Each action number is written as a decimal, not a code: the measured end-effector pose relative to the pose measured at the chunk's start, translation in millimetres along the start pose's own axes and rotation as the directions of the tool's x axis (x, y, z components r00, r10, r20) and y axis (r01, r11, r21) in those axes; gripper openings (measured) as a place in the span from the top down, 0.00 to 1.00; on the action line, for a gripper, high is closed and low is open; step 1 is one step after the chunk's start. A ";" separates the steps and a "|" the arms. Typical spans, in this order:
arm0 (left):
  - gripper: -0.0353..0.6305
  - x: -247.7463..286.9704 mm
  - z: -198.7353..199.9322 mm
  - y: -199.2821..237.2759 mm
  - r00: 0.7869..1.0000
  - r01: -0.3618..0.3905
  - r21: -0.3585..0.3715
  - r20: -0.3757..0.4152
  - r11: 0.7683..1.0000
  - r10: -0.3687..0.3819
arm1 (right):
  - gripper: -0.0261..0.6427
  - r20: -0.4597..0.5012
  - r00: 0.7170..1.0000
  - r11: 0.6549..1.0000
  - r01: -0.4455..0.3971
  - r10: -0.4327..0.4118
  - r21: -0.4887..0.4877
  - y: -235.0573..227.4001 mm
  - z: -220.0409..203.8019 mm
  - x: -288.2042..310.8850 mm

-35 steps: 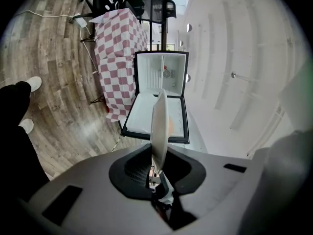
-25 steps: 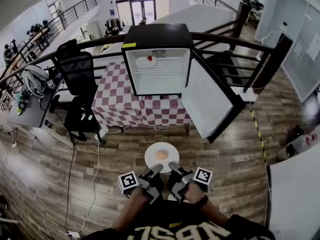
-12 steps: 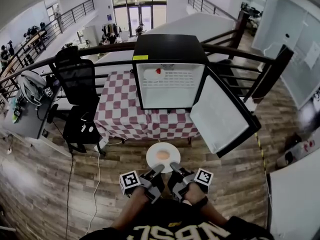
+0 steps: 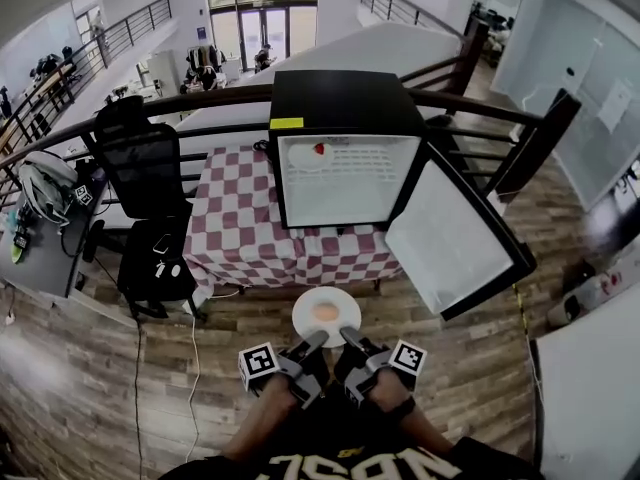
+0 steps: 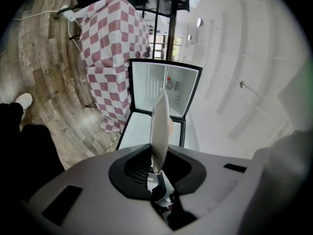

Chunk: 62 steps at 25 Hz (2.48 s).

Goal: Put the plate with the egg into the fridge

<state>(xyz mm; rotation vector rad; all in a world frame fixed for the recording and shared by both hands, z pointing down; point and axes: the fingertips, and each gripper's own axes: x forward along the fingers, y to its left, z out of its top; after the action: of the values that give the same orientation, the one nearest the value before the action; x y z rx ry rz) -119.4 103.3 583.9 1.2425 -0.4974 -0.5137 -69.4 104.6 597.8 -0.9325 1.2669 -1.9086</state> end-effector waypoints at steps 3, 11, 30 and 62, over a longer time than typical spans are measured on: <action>0.86 13.0 1.4 0.2 0.999 -0.030 -0.027 -0.032 0.999 0.029 | 0.89 0.044 0.999 1.000 -0.014 0.013 0.014 2.2 12.1 1.3; 0.86 71.9 18.9 -22.8 0.994 -0.037 0.069 -0.103 0.997 0.044 | 0.89 0.087 0.995 0.999 -0.042 0.040 0.024 29.7 61.6 25.8; 0.86 235.7 75.0 -62.2 0.993 -0.018 0.116 -0.115 0.993 0.032 | 0.89 0.118 0.990 0.997 -0.069 0.073 -0.040 103.0 203.5 99.6; 0.86 312.3 161.7 -86.8 0.977 -0.004 0.210 -0.210 0.978 0.048 | 0.89 0.157 0.986 0.952 -0.003 0.054 -0.307 141.1 262.3 196.2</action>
<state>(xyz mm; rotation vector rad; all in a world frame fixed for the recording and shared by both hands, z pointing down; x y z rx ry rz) 18.6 -231.0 563.7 1.4716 -0.3910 -0.3054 64.6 -225.2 577.8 -1.1949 1.4928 -1.6018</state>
